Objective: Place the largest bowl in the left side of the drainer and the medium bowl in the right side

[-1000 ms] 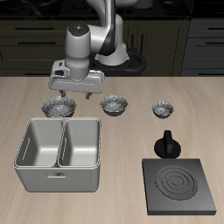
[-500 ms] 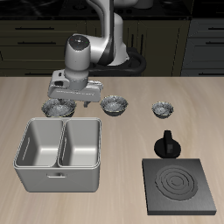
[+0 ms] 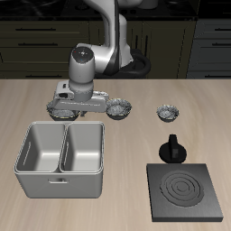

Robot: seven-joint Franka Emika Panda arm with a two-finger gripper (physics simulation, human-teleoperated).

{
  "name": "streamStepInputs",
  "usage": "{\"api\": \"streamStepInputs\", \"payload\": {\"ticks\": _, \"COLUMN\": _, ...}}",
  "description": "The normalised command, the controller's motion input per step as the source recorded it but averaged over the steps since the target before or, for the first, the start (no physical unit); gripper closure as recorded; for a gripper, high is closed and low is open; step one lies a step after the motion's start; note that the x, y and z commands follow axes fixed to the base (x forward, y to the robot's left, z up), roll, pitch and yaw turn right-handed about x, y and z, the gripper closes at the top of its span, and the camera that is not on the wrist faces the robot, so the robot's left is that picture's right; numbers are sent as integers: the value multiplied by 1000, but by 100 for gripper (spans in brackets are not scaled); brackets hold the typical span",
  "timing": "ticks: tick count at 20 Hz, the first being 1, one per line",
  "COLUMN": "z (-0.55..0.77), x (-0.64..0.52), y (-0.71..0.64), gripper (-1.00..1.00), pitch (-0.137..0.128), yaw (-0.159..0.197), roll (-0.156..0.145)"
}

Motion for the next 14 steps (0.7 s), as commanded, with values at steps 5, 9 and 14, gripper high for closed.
{"api": "streamStepInputs", "payload": {"ticks": 5, "z": 471, "x": -11, "y": 268, "gripper": 100, "pitch": -67, "yaw": 7, "roll": 51}}
{"api": "streamStepInputs", "payload": {"ticks": 9, "z": 742, "x": 10, "y": 421, "gripper": 100, "pitch": -97, "yaw": 18, "roll": 59}}
{"api": "streamStepInputs", "payload": {"ticks": 14, "z": 586, "x": 45, "y": 329, "gripper": 100, "pitch": -59, "yaw": -1, "roll": 31}}
